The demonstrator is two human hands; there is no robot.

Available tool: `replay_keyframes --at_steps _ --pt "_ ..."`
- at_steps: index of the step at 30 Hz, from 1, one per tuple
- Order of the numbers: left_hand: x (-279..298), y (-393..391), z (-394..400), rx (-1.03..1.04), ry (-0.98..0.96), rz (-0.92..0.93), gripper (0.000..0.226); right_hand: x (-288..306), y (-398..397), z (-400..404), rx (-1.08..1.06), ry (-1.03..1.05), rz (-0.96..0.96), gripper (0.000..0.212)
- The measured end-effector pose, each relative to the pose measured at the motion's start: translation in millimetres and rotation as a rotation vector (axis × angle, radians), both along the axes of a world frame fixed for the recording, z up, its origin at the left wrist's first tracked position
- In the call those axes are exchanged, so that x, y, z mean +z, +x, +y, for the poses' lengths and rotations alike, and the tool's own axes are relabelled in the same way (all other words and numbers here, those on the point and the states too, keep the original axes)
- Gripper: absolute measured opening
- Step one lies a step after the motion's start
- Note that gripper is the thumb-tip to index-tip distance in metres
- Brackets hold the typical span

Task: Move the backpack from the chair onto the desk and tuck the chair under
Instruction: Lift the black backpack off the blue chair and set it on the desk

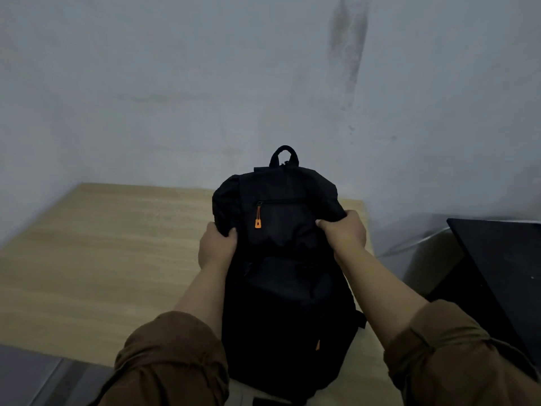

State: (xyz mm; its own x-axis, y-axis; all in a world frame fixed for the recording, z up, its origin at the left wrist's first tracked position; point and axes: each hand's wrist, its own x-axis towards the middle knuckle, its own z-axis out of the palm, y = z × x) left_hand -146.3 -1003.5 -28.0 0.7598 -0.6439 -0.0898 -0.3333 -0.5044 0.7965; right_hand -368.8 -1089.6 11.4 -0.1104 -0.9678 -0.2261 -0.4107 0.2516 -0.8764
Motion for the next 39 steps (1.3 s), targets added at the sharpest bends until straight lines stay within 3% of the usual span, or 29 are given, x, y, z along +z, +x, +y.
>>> replay_keyframes --at_steps 6,17,23,31,34,39 --pt "-28 24 -61 -0.129 0.132 -0.044 0.025 -38 18 -52 0.021 0.057 0.081 0.054" --pt "-59 45 -168 -0.209 0.148 0.023 0.017 -79 38 -151 -0.091 0.047 0.122 0.044" --pt "-71 54 -197 -0.28 0.211 0.084 0.027 -99 42 -179 -0.04 0.042 0.144 0.048" --pt "-72 54 -177 -0.309 0.196 0.268 0.044 -103 52 -164 -0.014 0.09 0.32 0.059" --pt "-59 54 -150 -0.276 0.148 0.263 0.047 -90 61 -139 0.018 0.003 0.325 0.057" --pt "-37 50 -79 -0.189 0.005 0.226 0.029 -64 76 -79 0.213 -0.156 0.311 0.045"
